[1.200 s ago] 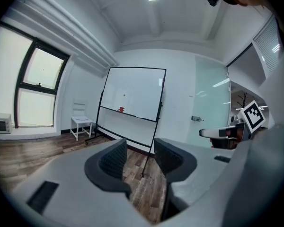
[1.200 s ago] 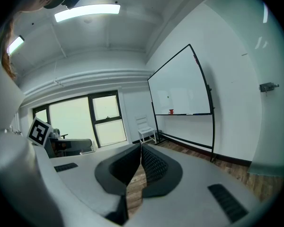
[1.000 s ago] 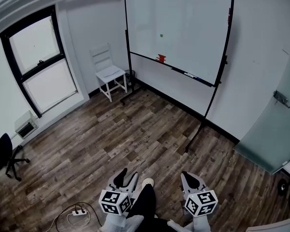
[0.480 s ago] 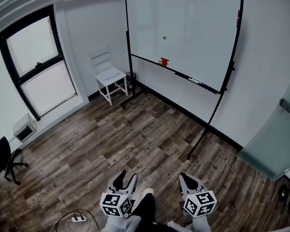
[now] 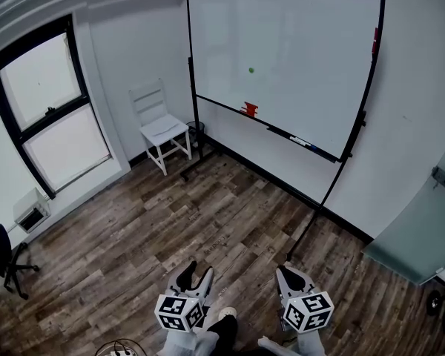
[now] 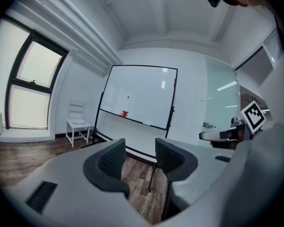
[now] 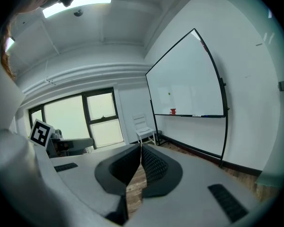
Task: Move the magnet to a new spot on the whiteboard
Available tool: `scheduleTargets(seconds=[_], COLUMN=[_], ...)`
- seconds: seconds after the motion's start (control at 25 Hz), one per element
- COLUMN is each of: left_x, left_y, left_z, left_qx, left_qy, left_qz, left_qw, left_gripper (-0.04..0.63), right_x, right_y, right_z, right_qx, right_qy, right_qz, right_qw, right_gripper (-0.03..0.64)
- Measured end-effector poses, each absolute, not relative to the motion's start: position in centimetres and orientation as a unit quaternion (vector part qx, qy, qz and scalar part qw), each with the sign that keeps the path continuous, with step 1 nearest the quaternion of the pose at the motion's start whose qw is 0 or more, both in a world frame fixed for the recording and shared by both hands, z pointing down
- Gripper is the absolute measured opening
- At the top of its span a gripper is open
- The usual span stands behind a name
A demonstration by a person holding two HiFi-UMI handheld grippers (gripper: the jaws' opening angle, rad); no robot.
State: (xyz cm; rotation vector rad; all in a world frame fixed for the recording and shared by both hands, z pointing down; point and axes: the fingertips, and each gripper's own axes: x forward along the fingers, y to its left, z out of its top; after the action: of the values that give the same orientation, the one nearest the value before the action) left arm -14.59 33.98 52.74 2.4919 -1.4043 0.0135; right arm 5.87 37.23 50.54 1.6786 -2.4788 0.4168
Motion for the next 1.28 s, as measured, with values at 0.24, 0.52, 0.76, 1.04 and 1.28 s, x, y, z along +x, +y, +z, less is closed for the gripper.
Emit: scheduleTargets(seconds=[0.24,0.52,0.76,1.04,1.28], left_x=[-14.6,-14.4,-14.6,-14.3,-13.8], left_y=[29.4,25.4,22.2,18.1,15.4], left_z=[52.0,52.1,52.1,52.4,53.0], left_qx=[0.868,0.873,0.874,0.878,0.887], left_qy=[-0.477,-0.466,-0.464,-0.458,-0.443], left_qz=[0.002,0.006,0.008,0.009,0.017], left_qw=[0.139,0.144,0.142,0.138,0.132], left_gripper=[0.19,0.19,0.19,0.19,0.19], right_x=[6.0,6.3,6.2,6.6,6.6], right_y=[33.1,29.3,26.0,22.2,19.7], right_z=[50.0,49.7,49.8,50.2,50.5], right_qx=[0.565,0.572,0.573,0.576,0.583], right_qy=[-0.811,-0.806,-0.805,-0.803,-0.799], right_qz=[0.138,0.14,0.141,0.14,0.139], right_qw=[0.064,0.065,0.063,0.062,0.053], right_gripper=[0.029,0.029,0.029,0.029,0.029])
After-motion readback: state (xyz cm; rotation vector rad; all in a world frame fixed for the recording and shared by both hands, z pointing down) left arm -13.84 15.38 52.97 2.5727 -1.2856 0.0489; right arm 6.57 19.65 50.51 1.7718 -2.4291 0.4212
